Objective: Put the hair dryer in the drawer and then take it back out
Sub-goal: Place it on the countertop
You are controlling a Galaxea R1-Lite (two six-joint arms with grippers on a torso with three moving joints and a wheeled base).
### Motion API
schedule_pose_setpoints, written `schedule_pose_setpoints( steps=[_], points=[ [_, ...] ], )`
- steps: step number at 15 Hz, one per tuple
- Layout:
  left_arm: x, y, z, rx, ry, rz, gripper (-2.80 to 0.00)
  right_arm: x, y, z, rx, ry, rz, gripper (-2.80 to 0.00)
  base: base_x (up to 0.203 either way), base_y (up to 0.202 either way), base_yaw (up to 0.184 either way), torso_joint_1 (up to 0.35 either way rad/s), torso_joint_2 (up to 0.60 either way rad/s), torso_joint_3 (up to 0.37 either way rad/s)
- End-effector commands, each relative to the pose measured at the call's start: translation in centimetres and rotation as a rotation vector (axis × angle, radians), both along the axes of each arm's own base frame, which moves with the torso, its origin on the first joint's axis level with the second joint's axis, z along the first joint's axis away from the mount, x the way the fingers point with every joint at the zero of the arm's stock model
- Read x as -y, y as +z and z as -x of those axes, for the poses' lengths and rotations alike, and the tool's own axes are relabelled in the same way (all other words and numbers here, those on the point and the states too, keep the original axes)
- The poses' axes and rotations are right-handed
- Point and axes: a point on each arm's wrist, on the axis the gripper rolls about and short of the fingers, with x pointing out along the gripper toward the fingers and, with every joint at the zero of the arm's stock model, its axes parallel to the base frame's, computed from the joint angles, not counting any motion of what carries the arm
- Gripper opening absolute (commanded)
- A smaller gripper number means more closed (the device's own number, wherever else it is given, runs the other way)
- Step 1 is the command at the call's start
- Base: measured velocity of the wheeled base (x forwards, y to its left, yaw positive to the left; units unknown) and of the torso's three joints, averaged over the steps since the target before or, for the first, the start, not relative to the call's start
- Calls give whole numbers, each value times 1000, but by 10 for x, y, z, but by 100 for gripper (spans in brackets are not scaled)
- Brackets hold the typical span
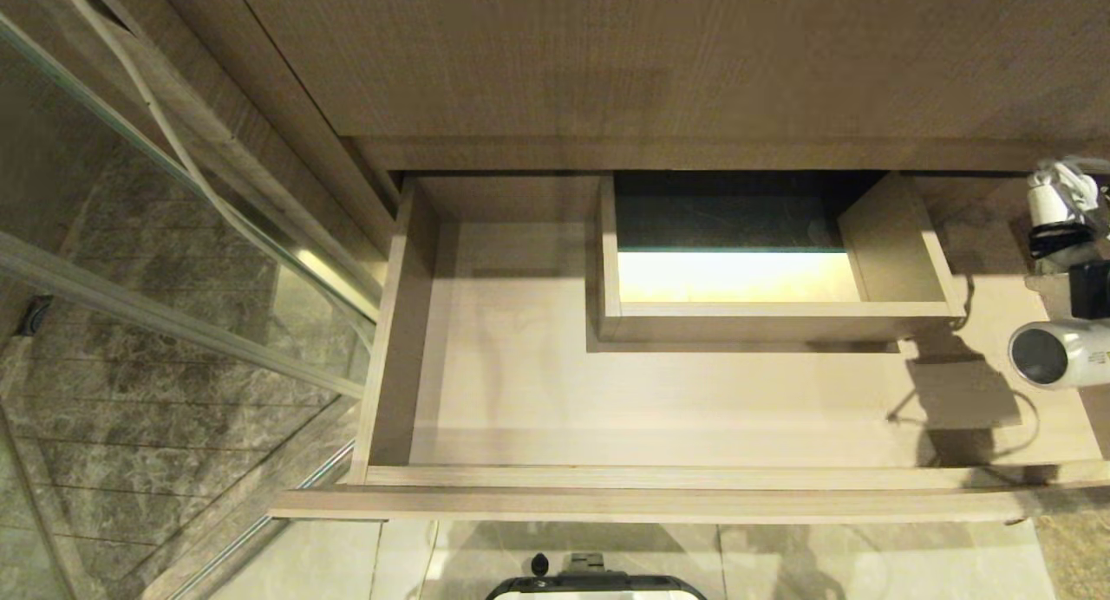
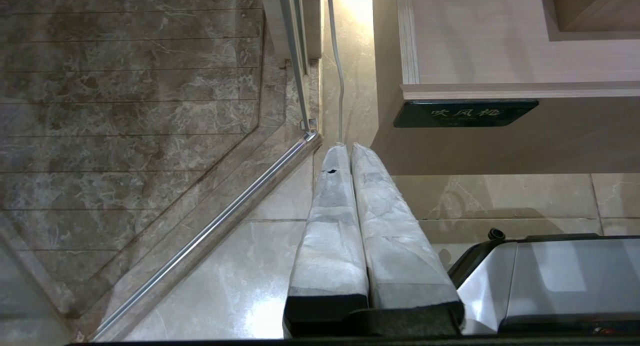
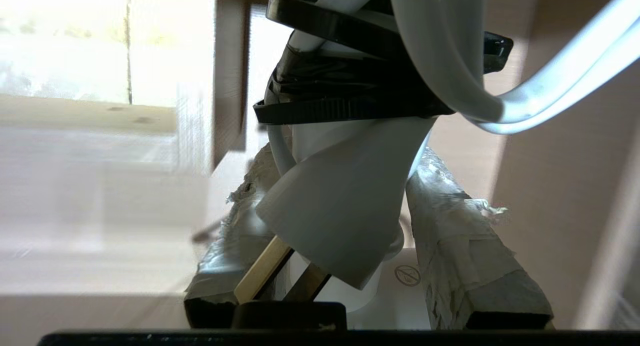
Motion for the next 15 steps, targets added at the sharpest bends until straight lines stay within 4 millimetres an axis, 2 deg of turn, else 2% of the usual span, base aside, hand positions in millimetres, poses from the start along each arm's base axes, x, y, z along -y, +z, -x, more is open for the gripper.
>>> schedule_pose_setpoints(
  steps=[1,5,9,11,15],
  points=[
    [0,0,0,0,0,1,-280,-12,25,29,69,-12,44,-280,0,0,0,0,0,0],
    [0,0,0,0,0,1,-280,-22,45,51,101,-92,95,-280,0,0,0,0,0,0],
    [0,0,0,-1,0,1,-280,-33,57,70,112,-109,107,-280,0,0,0,0,0,0],
    [0,0,0,-1,0,1,-280,-46,69,88,140,-100,122,-280,0,0,0,0,0,0],
    [0,0,0,-1,0,1,-280,-66,73,118,179,-84,165,-280,0,0,0,0,0,0]
  ],
)
